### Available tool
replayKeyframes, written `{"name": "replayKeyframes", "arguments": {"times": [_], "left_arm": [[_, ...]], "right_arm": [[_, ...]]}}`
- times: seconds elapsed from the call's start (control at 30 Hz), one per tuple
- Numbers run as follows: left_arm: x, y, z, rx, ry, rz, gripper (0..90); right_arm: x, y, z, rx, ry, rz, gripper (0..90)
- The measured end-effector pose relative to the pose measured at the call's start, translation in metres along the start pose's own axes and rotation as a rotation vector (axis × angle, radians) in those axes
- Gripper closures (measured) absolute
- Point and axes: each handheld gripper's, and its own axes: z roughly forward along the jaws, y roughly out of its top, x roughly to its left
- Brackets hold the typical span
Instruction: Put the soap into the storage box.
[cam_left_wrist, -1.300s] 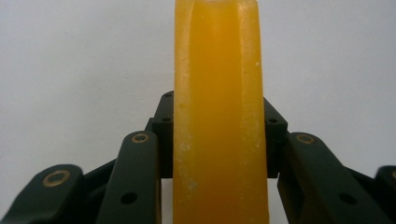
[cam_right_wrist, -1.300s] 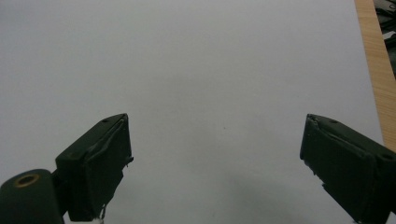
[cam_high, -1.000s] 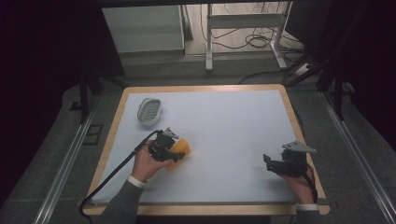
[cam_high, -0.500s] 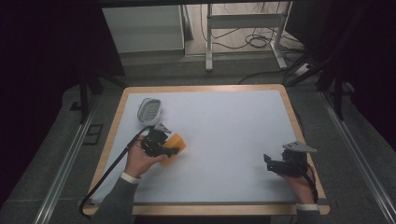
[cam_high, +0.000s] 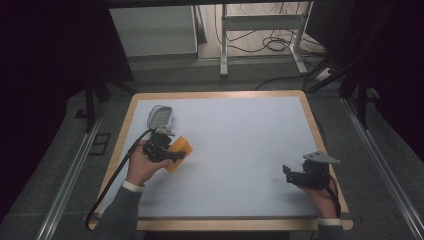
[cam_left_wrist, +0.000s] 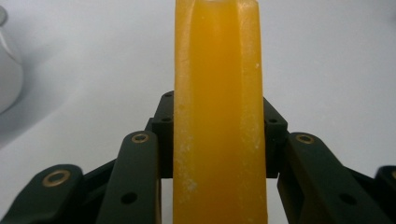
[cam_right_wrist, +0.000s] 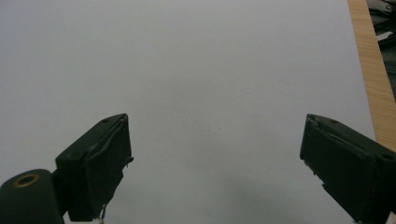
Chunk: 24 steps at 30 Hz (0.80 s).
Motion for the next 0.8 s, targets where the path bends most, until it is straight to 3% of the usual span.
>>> {"name": "replayKeyframes", "arguments": {"times": [0.8], "left_arm": [[0.033,0.009,-0.002,-0.003,0.05,-0.066,61.0]], "right_arm": [[-0.001,0.0,-0.001,-0.004,-0.003,0.001,8.9]]}}
